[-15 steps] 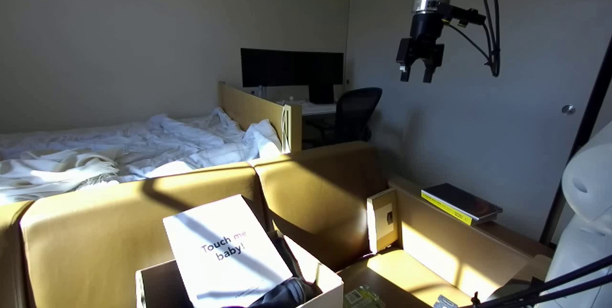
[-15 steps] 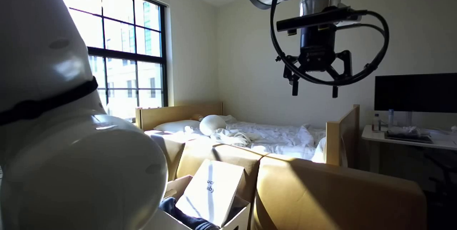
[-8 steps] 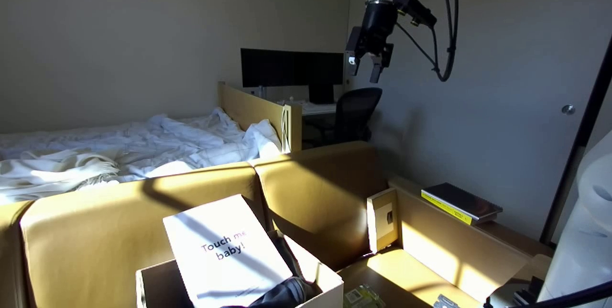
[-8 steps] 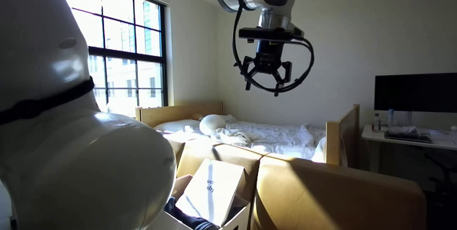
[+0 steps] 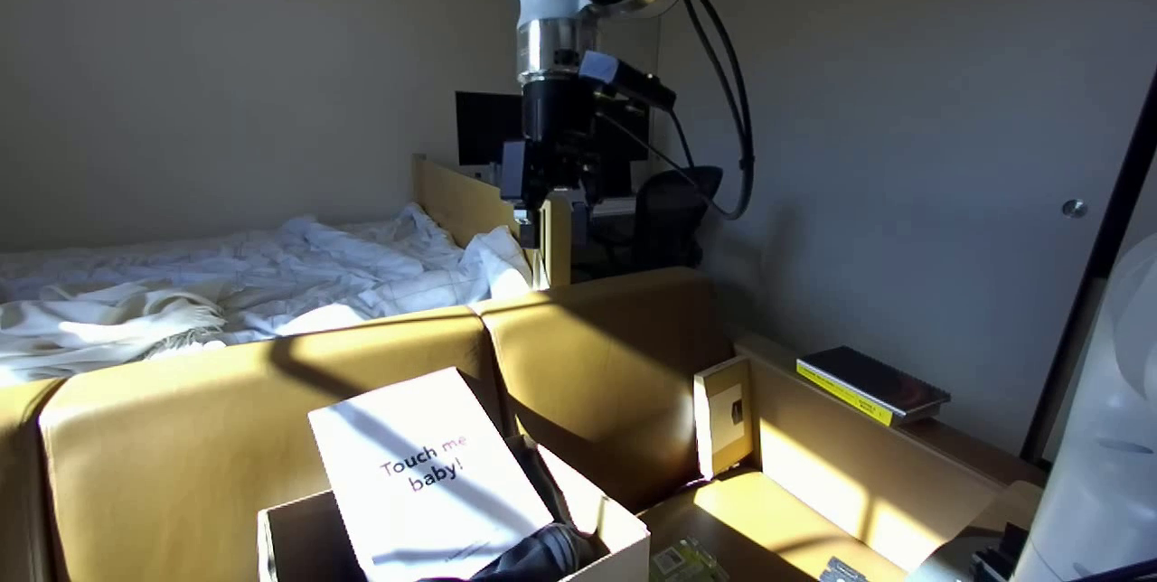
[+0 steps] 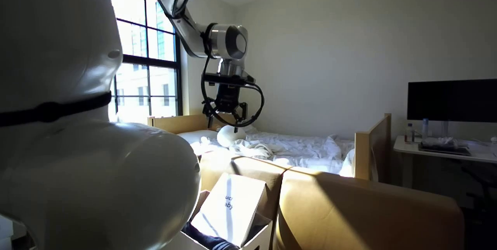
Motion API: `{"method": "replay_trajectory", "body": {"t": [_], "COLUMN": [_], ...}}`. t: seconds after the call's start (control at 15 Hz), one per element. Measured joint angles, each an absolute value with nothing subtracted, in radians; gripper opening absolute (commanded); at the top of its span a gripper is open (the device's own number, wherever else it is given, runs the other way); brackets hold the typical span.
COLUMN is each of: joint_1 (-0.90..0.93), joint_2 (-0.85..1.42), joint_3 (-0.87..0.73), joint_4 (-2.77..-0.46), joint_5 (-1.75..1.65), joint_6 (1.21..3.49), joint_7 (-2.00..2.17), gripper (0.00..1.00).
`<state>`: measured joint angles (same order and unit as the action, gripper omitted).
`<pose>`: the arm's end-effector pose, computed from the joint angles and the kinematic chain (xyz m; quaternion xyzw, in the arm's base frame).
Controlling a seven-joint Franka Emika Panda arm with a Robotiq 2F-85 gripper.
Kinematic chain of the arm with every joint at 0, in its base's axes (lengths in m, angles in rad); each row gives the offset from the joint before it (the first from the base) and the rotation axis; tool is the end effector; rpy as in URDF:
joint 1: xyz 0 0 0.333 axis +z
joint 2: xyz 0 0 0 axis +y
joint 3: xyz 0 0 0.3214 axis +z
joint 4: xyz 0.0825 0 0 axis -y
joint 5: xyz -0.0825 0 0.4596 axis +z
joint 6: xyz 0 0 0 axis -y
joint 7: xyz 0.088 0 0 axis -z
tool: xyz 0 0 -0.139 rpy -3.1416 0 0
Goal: Remove the white bag from the box
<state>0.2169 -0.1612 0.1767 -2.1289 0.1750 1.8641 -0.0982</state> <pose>0.5093 0.2329 0.4141 -0.9735 -0.2118 0.0618 0.0598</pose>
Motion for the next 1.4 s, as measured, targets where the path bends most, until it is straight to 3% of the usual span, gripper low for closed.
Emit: {"method": "replay_trajectory", "body": {"t": [0.2, 0.87, 1.4], "joint_1": [0.236, 0.235, 0.298], "joint_2": [-0.081, -0.071, 0.197], "joint_3": [0.242, 0.235, 0.285], "joint_4": [-2.139, -2.122, -1.749], "joint_5": [0.112, 0.109, 0.105], "joint_6": [1.929, 1.929, 1.846], "joint_7": [0.008, 0.005, 0.027], "gripper": [1.00, 1.00, 1.00]}}
